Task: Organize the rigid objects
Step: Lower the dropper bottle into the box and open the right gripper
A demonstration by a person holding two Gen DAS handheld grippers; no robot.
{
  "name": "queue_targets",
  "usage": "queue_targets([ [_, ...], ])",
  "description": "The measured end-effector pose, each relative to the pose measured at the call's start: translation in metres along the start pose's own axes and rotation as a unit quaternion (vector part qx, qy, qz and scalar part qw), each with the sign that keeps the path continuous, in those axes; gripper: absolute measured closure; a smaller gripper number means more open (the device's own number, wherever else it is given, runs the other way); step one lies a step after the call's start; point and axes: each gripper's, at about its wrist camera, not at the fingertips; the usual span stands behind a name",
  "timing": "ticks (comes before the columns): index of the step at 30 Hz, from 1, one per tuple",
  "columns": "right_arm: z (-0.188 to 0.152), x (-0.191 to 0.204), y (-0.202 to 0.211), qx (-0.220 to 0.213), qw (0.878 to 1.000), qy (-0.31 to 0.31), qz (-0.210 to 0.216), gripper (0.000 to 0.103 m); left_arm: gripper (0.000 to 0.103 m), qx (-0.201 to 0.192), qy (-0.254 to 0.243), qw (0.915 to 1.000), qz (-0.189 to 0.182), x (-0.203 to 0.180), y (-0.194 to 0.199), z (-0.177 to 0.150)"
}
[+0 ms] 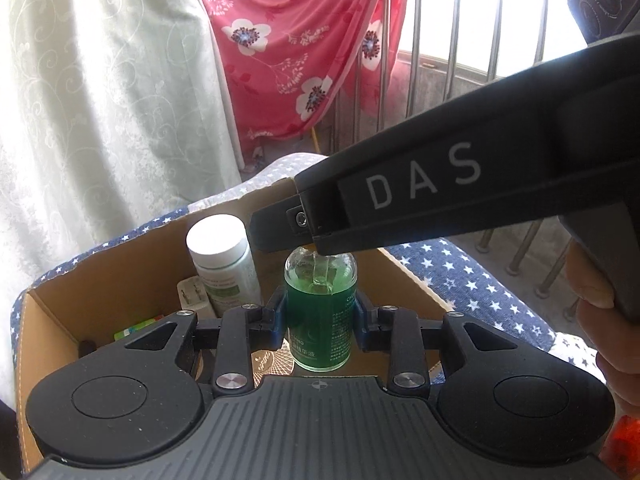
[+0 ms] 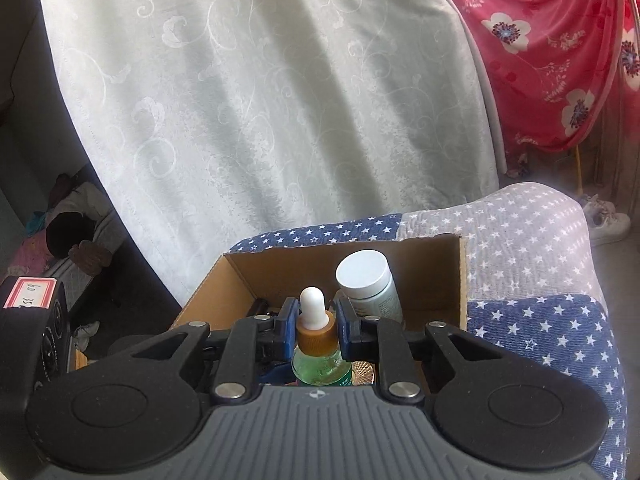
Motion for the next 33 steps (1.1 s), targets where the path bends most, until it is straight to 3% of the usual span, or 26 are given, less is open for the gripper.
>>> queue_targets([
  [6,0.005,-0.024,-0.036,0.036,0.998,0.011,-0.043,0.081,0.070,0.038,0.006,0.9993,-0.006,0.000,-0.029,0.012],
  [13,0.005,-0.035,-0.061,0.071,0.996,0.024,-0.052,0.086,0.070,0.067,0.011,0.9977,-0.008,0.009,-0.049,0.008],
  [15,0.007,-0.030,-0.063,0.072,0.995,0.038,-0.058,0.086,0.070,0.070,0.012,0.9975,-0.008,0.004,-0.029,0.011],
  [22,0.009,-0.027,-0.063,0.071,0.995,0.036,-0.056,0.086,0.069,0.064,0.015,0.9979,-0.004,0.010,-0.026,0.012],
  [29,0.008,-0.024,-0.043,0.055,0.997,0.028,-0.052,0.086,0.067,0.050,0.016,0.9986,0.006,0.010,-0.011,0.010],
  [33,0.005,-0.019,-0.025,0.044,0.998,0.019,-0.046,0.085,0.061,0.045,0.020,0.9987,0.016,0.010,0.002,0.007],
])
Point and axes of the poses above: each gripper's, at about its wrist camera, not at the fingertips, and y roughly against the way its jaws point, x to its left, z to its top, and after that the axes turned 7 degrees about -y, right-handed
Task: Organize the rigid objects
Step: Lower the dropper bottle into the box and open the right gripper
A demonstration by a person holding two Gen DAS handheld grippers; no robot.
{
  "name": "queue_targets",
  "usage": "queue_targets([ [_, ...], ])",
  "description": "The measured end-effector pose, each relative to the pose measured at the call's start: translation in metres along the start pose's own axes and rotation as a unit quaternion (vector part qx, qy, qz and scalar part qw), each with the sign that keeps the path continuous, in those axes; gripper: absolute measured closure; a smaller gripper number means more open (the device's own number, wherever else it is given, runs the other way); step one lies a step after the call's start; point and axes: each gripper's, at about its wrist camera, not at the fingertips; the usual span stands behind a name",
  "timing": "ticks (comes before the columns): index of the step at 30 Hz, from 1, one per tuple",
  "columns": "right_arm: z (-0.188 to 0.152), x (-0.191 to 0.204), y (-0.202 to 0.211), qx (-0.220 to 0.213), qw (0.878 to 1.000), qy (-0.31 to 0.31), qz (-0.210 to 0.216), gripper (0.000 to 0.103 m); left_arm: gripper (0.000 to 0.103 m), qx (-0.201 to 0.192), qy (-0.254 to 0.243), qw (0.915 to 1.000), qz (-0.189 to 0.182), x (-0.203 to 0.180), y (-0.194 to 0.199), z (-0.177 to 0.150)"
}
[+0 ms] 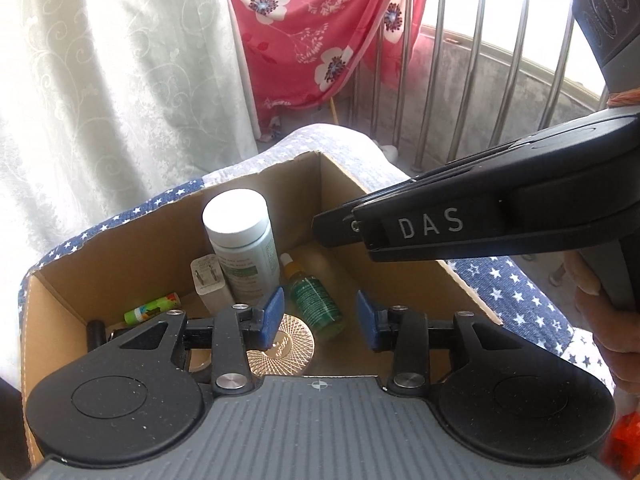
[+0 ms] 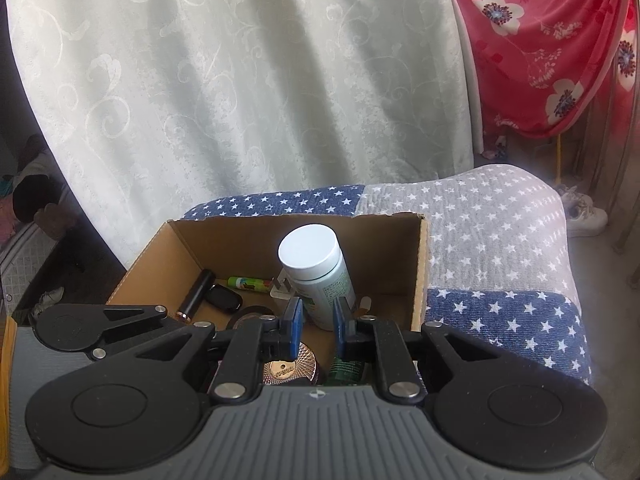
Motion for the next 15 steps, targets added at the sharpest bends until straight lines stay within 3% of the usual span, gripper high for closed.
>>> queue_targets([
  [15,-0.043,0.013,0.071,-0.043,0.997,-0.049,0.052,0.084,0.037,-0.030,0.066,0.9968,0.034,0.028,0.067,-0.049],
])
Point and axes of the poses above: each gripper's, at about its wrist camera, not at the fingertips, and y roughly against the way its jaws point, x to its left, z to its top, and after that the axes turned 7 degrees about -y, right-handed
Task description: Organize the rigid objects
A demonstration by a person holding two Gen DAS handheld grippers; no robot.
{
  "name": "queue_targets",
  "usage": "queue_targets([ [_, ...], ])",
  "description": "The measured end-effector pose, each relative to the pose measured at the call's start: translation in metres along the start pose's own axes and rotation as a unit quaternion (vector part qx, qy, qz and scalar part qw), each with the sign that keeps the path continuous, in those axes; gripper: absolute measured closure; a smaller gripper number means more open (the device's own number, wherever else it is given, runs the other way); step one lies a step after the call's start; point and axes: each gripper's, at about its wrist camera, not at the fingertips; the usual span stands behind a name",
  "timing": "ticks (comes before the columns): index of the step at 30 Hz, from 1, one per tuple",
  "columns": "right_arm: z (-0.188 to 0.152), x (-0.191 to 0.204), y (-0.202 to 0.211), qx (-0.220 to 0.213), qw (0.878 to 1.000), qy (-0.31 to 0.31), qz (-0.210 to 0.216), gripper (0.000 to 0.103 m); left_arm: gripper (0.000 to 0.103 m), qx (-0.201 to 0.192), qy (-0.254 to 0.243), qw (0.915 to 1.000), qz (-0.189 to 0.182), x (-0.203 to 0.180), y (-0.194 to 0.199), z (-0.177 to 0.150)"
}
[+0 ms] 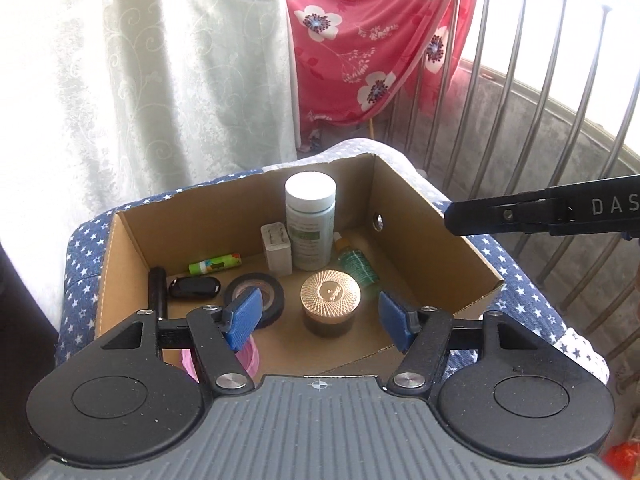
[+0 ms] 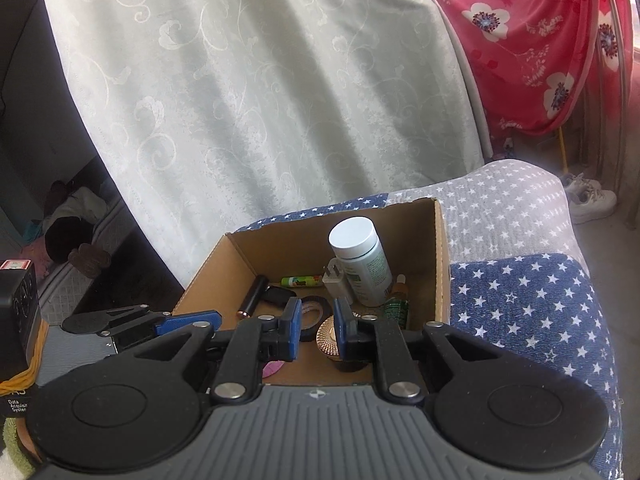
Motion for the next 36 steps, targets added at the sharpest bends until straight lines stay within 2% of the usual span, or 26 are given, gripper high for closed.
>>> queue_targets([
  [5,-0.028,0.005,0.013,-0.026,0.999,-0.024,0.023,0.082,0.032,-0.017,0.030,0.9992,0.018,0.014,0.020,-0.021],
  [8,-0.049,0.006,0.020,-0.042,0.998,-0.042,0.025,0.070,0.024,-0.024,0.050,0.9981,0.026,0.023,0.029,-0.034],
  [10,-0.064,0.009,0.026,-0.061,0.997,-0.049,0.019,0.056,0.017,-0.029,0.060,0.9972,0.034,0.026,0.034,-0.039],
  [13,-0.082,0.016,0.033,-0.083,0.995,-0.053,0.011,0.049,0.004,-0.040,0.073,0.9957,0.042,0.033,0.041,-0.046],
  [16,-0.094,0.023,0.037,-0.096,0.994,-0.059,0.008,0.043,0.003,-0.046,0.082,0.9946,0.043,0.038,0.046,-0.052],
  [20,-0.107,0.035,0.042,-0.124,0.991,-0.050,-0.023,0.033,0.001,-0.044,0.081,0.9940,0.059,0.040,0.049,-0.059],
  [22,-0.111,0.040,0.046,-0.137,0.989,-0.045,-0.031,0.022,0.000,-0.044,0.080,0.9937,0.064,0.041,0.051,-0.062],
  [24,-0.115,0.045,0.048,-0.148,0.988,-0.036,-0.037,0.017,0.000,-0.043,0.081,0.9936,0.067,0.043,0.054,-0.066],
  [27,-0.119,0.055,0.050,-0.161,0.986,-0.018,-0.050,0.002,0.000,-0.041,0.080,0.9933,0.073,0.045,0.056,-0.070],
  [36,-0.127,0.076,0.047,-0.176,0.979,0.019,-0.100,0.000,0.000,-0.035,0.078,0.9915,0.097,0.050,0.062,-0.078],
])
Point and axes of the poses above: each gripper's, at about its wrist camera, not at the fingertips, and y roughly against the way its jaws point, x to its left, z to its top, and after that the axes turned 7 degrees about -y, right-handed
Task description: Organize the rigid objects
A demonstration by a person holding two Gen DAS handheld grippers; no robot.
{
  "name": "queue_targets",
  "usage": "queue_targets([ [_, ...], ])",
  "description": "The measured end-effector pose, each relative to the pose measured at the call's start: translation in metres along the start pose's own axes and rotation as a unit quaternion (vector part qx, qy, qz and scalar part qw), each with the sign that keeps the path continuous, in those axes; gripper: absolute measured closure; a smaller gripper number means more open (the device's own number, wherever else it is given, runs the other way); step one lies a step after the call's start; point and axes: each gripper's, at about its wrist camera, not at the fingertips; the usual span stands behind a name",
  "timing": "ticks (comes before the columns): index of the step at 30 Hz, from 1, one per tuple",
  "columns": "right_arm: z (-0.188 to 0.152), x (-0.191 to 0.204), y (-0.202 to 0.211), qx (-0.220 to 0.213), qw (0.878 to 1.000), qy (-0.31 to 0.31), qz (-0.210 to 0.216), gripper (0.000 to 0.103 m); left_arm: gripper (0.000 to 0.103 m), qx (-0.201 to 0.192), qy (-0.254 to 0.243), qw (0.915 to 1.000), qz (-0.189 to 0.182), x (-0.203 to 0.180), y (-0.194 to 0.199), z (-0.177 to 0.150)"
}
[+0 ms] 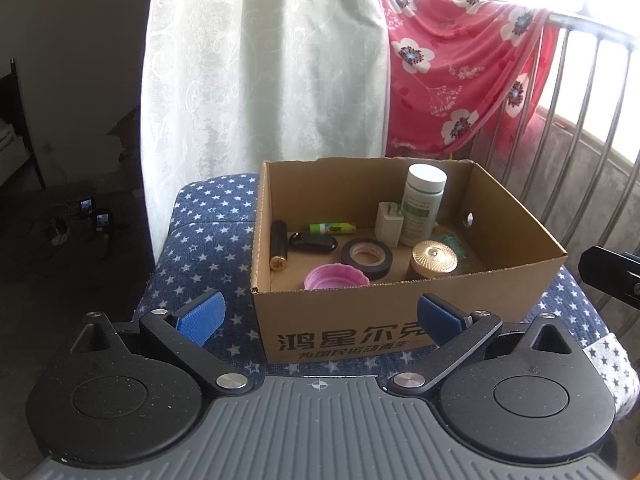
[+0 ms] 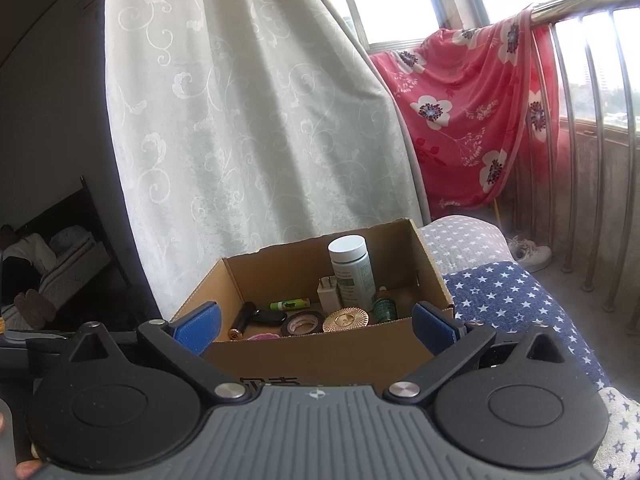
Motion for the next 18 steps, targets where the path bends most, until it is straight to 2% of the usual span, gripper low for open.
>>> queue_targets([
  [5,-0.005,0.008,-0.007,-0.002,0.999,0.028,-0.035,0.000,0.000,0.001,-0.010,0.9999,0.008,-0.002,0.000,-0.001],
  [11,-0.007,0.012,-0.014,0.004,0.997,0.033,-0.076,0.000,0.000,-0.006,-0.004,0.9999,0.010,-0.003,0.002,-0.002],
  [18,-0.011,0.015,-0.031,0.034,0.996,0.042,-0.075,0.000,0.000,0.000,-0.005,0.9994,0.033,-0.010,-0.002,-0.001],
])
Point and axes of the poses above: each gripper's, at about its wrist camera, not at the fingertips, and y roughly against the way its jaws point, x to its left, z to its top, and after that the axes turned 7 degrees about -y, right-handed
